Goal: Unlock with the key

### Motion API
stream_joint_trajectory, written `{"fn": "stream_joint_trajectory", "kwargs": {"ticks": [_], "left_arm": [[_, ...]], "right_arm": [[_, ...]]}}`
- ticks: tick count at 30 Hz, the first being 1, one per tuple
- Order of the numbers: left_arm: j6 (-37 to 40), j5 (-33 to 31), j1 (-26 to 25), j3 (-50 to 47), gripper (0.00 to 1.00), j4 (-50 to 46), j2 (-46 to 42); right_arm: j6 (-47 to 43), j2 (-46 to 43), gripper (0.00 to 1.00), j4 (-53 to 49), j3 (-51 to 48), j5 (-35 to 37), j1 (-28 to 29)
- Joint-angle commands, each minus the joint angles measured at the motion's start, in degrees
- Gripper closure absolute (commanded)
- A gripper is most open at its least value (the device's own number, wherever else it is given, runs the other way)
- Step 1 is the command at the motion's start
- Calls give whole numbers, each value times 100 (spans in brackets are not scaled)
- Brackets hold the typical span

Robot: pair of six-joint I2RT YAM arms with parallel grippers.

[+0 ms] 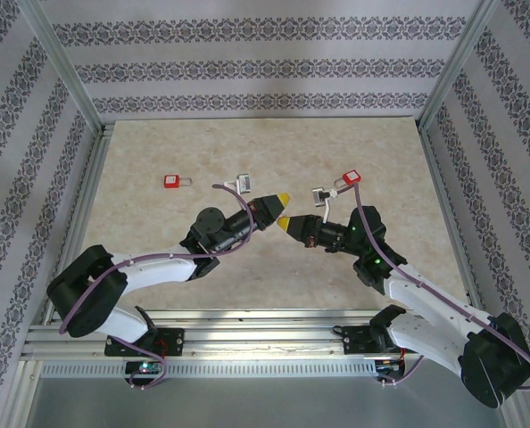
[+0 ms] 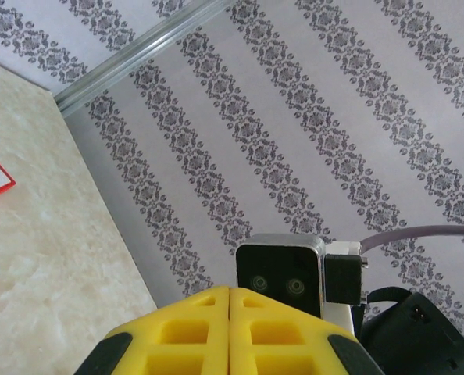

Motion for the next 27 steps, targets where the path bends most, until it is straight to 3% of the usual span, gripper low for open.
{"fn": "stream_joint_trajectory", "kwargs": {"ticks": [1,5,8,27], "left_arm": [[90,70,-336,-117,100,304,176],[29,-23,-396,-207,100,615,274],[50,-23,-456,-134,100,677,357],[116,-30,-544,-180,100,523,379]], "right_arm": [[-29,-50,100,333,194,34,-23],[47,-97,100,415,193,10,-37],[48,-57,90,489,237,-86,-34],[266,-9,89,797,315,-315,-243]]}}
